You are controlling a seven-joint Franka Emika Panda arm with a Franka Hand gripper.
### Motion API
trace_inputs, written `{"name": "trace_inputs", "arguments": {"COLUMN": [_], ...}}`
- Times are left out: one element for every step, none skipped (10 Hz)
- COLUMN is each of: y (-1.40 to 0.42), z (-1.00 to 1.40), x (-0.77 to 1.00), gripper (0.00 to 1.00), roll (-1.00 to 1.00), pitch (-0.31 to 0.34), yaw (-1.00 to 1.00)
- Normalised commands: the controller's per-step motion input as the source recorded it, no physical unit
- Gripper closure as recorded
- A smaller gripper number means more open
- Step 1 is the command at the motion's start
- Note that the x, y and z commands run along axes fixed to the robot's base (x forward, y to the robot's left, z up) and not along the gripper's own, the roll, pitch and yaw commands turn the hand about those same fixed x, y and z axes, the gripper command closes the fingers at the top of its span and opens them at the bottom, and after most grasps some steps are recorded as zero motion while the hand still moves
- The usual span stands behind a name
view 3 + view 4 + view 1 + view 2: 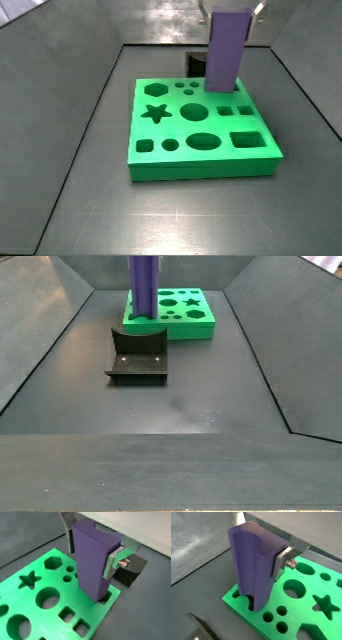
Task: Pick up the arch object. Move up. Place the arch object on the fixture. Regrasp the arch object. Rotate the arch object. Move to above the board. Insert the arch object.
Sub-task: Insert the arch object.
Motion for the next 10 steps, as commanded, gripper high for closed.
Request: {"name": "trace_inputs", "arguments": {"y": [0.07,-0.03,-0.15,-0.17,-0.14,0.00,0.00,0.03,0.00,0.05], "z": [-0.44,-0.31,-0.22,-0.19,-0.15,-0.05,0.00,-0.03,0.00,0.00], "x": [-0.05,0.00,0.15,0.17,0.36,0.57,0.00,0.00,0.00,0.00], "gripper": [1.00,1.00,1.00,1.00,1.00,1.00,1.00,1.00,1.00,1.00], "roll": [0.15,0.12,0.12,0.09,0.09,0.10,0.02,0.00,0.00,0.00], "pitch": [-0.266,-0.220,-0.159,-0.147,-0.090,-0.031,0.000,0.000,-0.027,0.000], "yaw": [0.71,0.29,0.14,0.00,0.00,-0.23,-0.01,0.04,0.00,0.00]}}
